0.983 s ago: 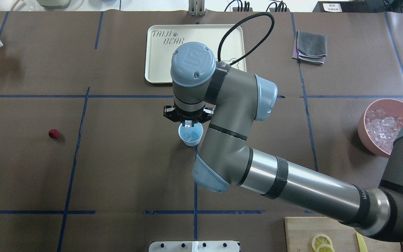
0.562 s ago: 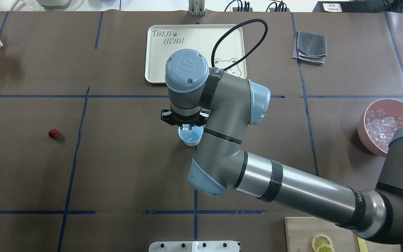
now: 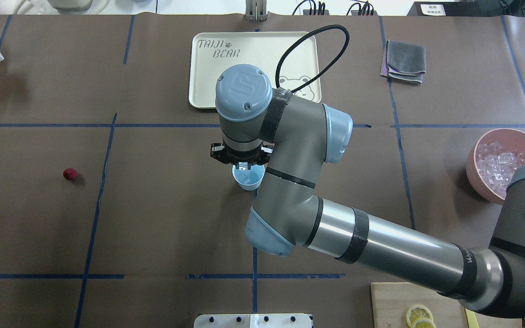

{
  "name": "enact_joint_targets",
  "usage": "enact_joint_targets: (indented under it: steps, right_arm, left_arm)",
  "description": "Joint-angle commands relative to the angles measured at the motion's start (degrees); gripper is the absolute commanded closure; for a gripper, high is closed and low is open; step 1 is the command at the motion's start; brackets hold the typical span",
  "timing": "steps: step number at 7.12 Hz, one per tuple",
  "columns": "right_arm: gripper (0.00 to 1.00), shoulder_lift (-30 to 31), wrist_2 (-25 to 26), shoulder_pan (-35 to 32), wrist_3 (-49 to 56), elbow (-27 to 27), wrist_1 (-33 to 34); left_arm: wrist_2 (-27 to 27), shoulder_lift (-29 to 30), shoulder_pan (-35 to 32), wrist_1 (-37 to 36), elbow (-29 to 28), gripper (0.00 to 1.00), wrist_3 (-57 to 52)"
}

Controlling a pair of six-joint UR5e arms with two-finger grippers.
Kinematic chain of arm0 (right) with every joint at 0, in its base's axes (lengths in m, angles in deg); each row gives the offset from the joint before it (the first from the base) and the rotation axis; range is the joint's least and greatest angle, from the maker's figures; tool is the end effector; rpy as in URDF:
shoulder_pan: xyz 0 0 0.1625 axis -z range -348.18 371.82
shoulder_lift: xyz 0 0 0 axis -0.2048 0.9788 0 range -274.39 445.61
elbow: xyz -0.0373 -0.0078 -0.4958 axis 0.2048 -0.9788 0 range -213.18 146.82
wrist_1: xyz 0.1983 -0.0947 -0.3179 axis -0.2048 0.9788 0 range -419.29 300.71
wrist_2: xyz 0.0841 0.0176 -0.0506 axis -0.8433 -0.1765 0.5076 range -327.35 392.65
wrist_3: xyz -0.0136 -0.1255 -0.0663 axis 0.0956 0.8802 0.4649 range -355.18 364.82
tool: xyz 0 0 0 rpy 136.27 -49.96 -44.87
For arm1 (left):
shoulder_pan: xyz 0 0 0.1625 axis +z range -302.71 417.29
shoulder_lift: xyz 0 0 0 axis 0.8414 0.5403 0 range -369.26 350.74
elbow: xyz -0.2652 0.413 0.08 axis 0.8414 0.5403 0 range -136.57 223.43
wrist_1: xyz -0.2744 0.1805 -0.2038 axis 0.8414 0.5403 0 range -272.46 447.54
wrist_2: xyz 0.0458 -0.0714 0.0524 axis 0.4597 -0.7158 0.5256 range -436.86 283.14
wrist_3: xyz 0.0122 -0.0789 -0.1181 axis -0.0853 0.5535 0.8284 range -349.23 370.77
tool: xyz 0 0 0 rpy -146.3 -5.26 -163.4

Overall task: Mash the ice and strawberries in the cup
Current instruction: 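Open the right gripper to drop the ice cube into the cup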

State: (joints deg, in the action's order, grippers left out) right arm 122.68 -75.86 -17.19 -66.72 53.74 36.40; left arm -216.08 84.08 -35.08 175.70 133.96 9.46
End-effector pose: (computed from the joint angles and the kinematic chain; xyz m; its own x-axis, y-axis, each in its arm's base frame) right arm -0.6538 -0.4632 0.2125 0.6795 0.0336 0.7329 -0.0541 0.9985 0.0044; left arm -0.0459 -0.4924 0.7240 0.6546 0.0226 -0.7556 0.0264 0.9983 0.0527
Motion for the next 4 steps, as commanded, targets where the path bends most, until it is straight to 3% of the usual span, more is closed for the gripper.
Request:
enact_joint_targets:
  steps: [1,4]
  right_arm:
    - [0.62,-0.07,-0.03,0.0,0.0,0.27,0.37]
    - [0.51,0.02,-0.03,-0.08,0.0,0.45,0.37]
  left_arm:
    - [0.0,0.0,0.0,0.0,0.0,0.0,-0.01]
    - [0.0,0.09,0.0,0.0,0.0,0.0,-0.1]
